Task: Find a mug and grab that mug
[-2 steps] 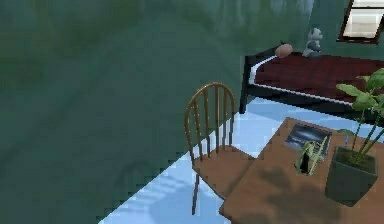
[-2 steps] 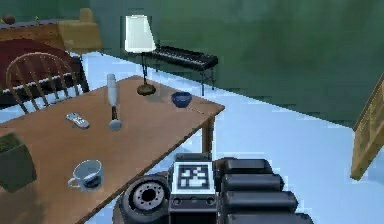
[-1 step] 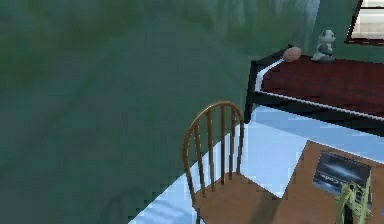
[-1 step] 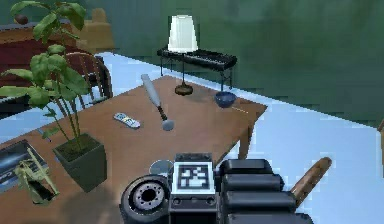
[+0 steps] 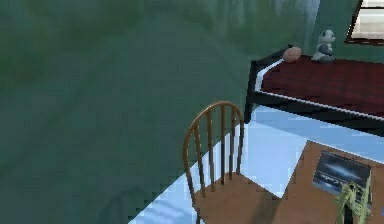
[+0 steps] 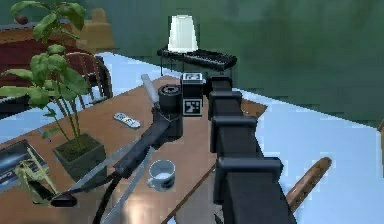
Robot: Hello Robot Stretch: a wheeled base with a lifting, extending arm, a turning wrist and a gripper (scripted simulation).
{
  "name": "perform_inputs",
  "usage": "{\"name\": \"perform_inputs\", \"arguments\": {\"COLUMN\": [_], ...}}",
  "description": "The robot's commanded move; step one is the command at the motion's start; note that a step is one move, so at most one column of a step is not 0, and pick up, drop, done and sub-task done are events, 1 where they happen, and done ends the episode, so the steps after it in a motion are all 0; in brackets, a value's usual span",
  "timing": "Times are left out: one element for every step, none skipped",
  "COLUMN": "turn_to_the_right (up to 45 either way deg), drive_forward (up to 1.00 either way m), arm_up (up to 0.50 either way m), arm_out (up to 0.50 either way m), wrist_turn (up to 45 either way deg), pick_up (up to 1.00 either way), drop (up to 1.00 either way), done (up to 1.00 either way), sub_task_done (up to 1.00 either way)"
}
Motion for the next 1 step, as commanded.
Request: {"name": "perform_inputs", "arguments": {"turn_to_the_right": [0.0], "drive_forward": [0.00], "arm_up": [0.00], "arm_out": [0.00], "wrist_turn": [45.0], "pick_up": [0.00], "drop": [0.00], "done": [0.00], "sub_task_done": [0.00]}}
